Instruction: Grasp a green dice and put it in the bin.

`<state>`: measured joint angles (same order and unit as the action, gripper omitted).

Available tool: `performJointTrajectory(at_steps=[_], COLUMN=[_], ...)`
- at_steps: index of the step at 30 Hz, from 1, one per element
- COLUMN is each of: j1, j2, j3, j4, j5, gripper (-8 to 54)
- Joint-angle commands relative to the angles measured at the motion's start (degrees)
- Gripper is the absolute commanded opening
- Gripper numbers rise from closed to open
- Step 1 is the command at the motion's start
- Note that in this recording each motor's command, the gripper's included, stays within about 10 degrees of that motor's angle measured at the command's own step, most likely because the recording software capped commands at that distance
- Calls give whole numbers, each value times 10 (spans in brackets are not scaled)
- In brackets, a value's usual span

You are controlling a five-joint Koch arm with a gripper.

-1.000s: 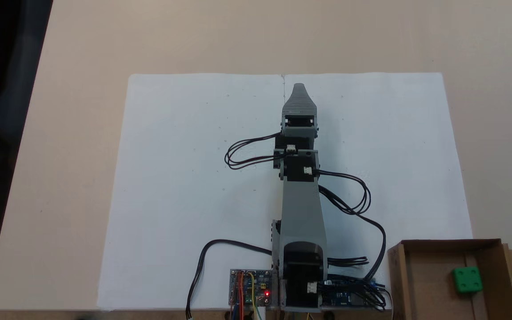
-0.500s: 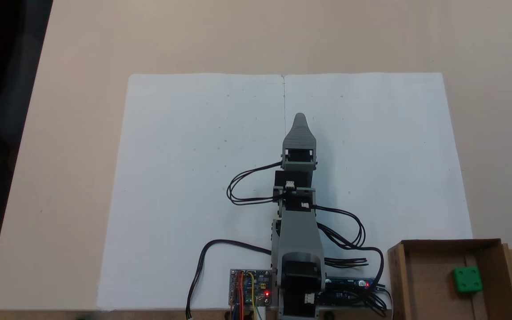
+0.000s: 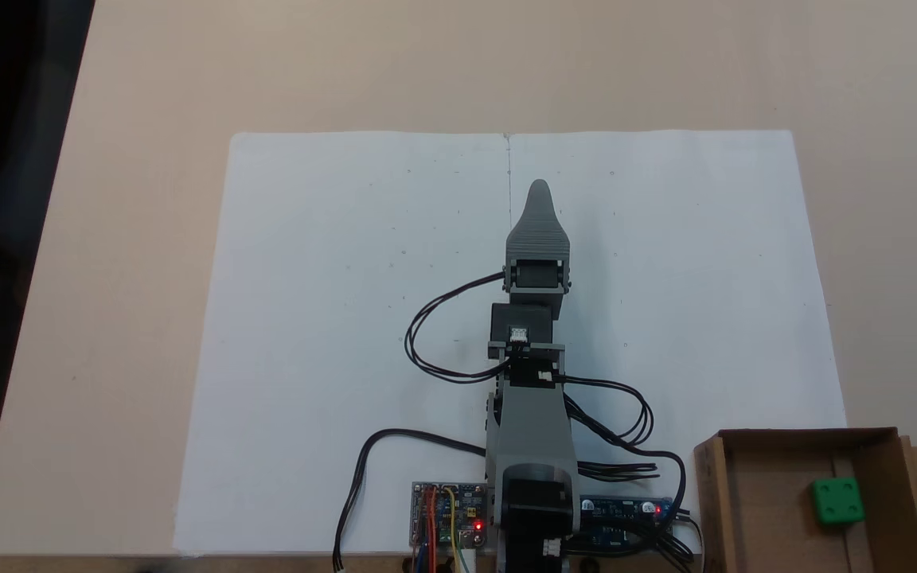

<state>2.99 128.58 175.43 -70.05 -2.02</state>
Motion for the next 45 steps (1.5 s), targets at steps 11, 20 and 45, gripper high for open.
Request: performJointTrajectory(at_steps=[11, 20, 45], j1=[2, -13, -27], j2=[62, 62, 62], j3=[37, 37, 37], j4=[-234, -306, -286], j5=[-29, -28, -28], gripper=[444, 444, 446])
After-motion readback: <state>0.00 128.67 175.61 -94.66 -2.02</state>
